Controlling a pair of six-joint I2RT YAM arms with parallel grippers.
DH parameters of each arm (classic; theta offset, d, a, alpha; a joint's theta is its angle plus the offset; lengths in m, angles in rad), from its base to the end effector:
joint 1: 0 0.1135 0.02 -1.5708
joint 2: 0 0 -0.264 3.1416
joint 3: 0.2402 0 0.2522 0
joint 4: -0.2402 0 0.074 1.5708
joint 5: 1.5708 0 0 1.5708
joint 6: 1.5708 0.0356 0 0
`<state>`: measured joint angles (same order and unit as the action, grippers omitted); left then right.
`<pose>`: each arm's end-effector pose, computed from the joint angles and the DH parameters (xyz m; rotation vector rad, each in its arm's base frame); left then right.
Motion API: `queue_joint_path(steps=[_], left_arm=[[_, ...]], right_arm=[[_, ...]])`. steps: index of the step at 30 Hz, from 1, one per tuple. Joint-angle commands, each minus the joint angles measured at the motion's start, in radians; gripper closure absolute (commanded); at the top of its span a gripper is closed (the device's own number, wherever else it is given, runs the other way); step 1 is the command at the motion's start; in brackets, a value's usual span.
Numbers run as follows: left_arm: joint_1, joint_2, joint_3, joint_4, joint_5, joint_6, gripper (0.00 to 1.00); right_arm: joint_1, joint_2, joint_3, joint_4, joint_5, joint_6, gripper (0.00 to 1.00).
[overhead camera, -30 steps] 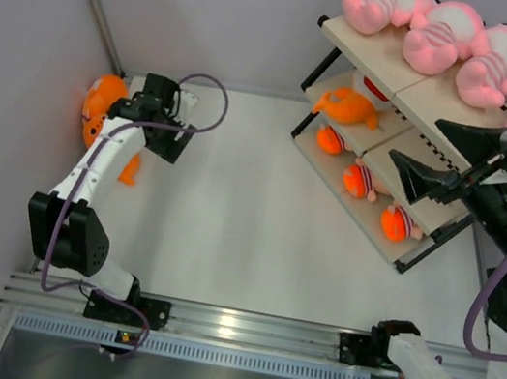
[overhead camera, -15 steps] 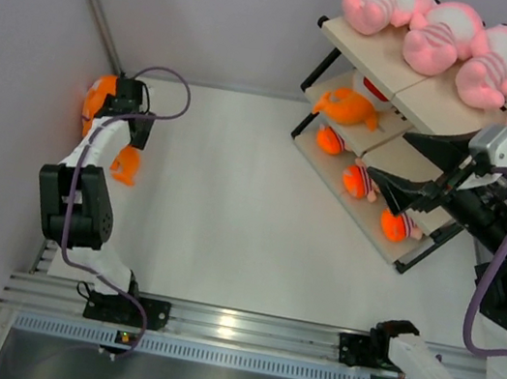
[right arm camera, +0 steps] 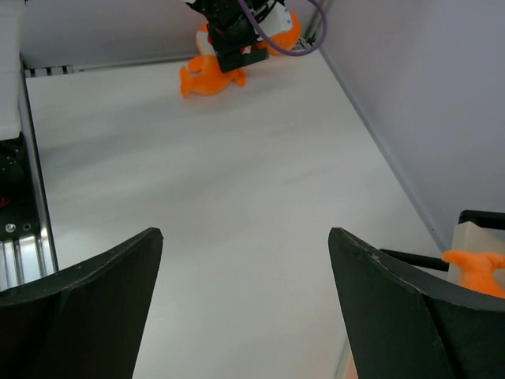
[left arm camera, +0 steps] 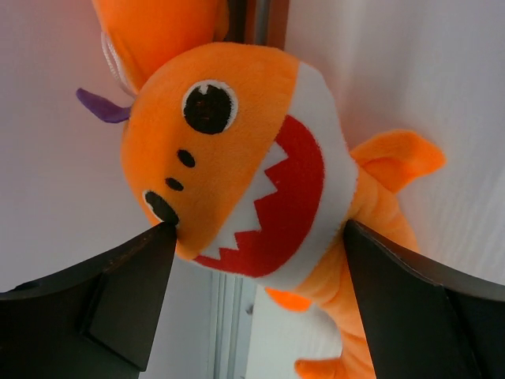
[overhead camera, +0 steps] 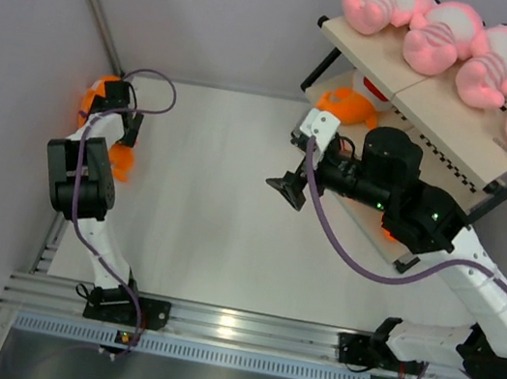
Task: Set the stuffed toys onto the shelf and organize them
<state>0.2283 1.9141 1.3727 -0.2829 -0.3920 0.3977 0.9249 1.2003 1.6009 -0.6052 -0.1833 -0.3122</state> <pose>0.4083 0.1088 0.2088 0.0174 2.4507 0.7562 0.1353 0.1902 0.4882 -1.1579 1.3938 0.6018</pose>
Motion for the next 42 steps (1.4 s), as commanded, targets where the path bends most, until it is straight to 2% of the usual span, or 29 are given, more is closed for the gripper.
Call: queue_joint_path(steps=[1, 5, 7, 8, 11, 12, 14, 15, 20, 23, 27, 32, 35, 39, 42], left_arm=[[0.052, 0.081, 0.061, 0.042, 0.045, 0.043, 0.07], [0.057, 0.151, 0.083, 0.030, 0.108, 0.055, 0.09], [0.071, 0.178, 0.106, -0.013, 0.146, 0.014, 0.19], [0.075, 0.183, 0.117, -0.039, 0.207, -0.003, 0.36], [0.100, 0.183, 0.114, -0.097, 0.300, -0.037, 0.65], [0.100, 0.175, 0.105, -0.108, 0.321, -0.048, 0.98], [0.100, 0.110, 0.057, -0.142, 0.352, -0.074, 1.00], [0.100, 0.074, 0.030, -0.148, 0.419, -0.095, 1.00], [0.088, -0.262, -0.180, -0.189, 0.637, -0.142, 1.00], [0.019, -0.415, -0.234, -0.260, 0.732, -0.116, 1.00], [-0.142, -0.608, -0.256, -0.361, 0.870, -0.106, 1.00], [-0.349, -0.658, -0.195, -0.443, 0.920, -0.177, 1.00], [-0.398, -0.673, -0.190, -0.447, 0.894, -0.215, 1.00], [-0.417, -0.694, -0.178, -0.447, 0.906, -0.241, 1.00], [-0.422, -0.699, -0.169, -0.446, 0.915, -0.260, 1.00]], right_arm=[[0.022, -0.016, 0.027, 0.034, 0.028, -0.031, 0.13], [0.031, -0.007, -0.001, 0.073, 0.022, -0.013, 0.13], [0.037, -0.011, -0.022, 0.090, 0.022, -0.001, 0.13], [0.040, -0.016, -0.030, 0.094, 0.024, 0.004, 0.13], [0.038, -0.037, -0.079, 0.123, 0.025, 0.025, 0.13], [0.040, -0.045, -0.093, 0.133, 0.024, 0.041, 0.13], [0.038, -0.048, -0.128, 0.154, 0.024, 0.058, 0.13], [0.038, -0.050, -0.139, 0.162, 0.025, 0.077, 0.13], [0.038, -0.061, -0.268, 0.304, 0.021, 0.160, 0.12], [0.038, -0.030, -0.361, 0.453, 0.025, 0.260, 0.13], [0.040, 0.051, -0.443, 0.629, 0.088, 0.514, 0.15], [0.038, 0.180, -0.415, 0.688, 0.177, 0.777, 0.20], [0.034, 0.254, -0.412, 0.719, 0.208, 0.973, 0.21], [0.037, 0.301, -0.447, 0.765, 0.239, 1.108, 0.23], [0.038, 0.346, -0.453, 0.815, 0.199, 1.179, 0.26]])
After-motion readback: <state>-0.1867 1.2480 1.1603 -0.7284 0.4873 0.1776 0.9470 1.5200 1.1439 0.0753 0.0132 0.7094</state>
